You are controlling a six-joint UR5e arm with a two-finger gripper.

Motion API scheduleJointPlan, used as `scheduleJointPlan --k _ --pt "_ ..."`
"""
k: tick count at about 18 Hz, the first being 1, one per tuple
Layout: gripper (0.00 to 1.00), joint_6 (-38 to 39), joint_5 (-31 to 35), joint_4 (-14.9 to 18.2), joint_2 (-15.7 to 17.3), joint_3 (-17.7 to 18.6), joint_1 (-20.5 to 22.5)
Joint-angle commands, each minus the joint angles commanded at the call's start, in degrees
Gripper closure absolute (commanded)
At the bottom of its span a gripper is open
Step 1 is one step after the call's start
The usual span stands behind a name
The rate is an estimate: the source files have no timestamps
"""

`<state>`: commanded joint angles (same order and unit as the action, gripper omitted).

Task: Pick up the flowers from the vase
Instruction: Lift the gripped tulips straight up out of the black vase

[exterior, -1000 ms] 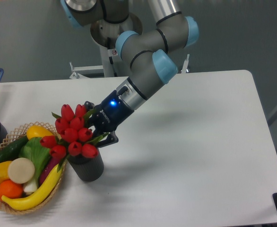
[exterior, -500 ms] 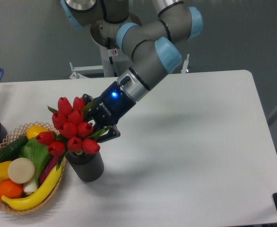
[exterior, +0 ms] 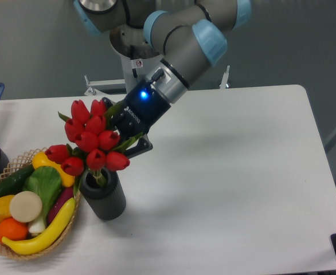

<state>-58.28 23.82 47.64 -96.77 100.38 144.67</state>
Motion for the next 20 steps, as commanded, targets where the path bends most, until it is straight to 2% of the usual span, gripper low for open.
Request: scheduleJointPlan --k 6,8,13,16,20 --pt "0.60 4.4 -2.6 0.1 2.5 -1.1 1.1" --pt "0.63 5.3 -2.7 0.0 2.8 -1.1 1.2" --pt "0.63 5.8 -4.2 0.1 2.8 -1.8 2.5" --pt "0.63 5.8 -7.0 0.0 2.8 -2.0 6.3" --pt "0.63 5.1 -7.4 0.0 2.3 -2.4 13.0"
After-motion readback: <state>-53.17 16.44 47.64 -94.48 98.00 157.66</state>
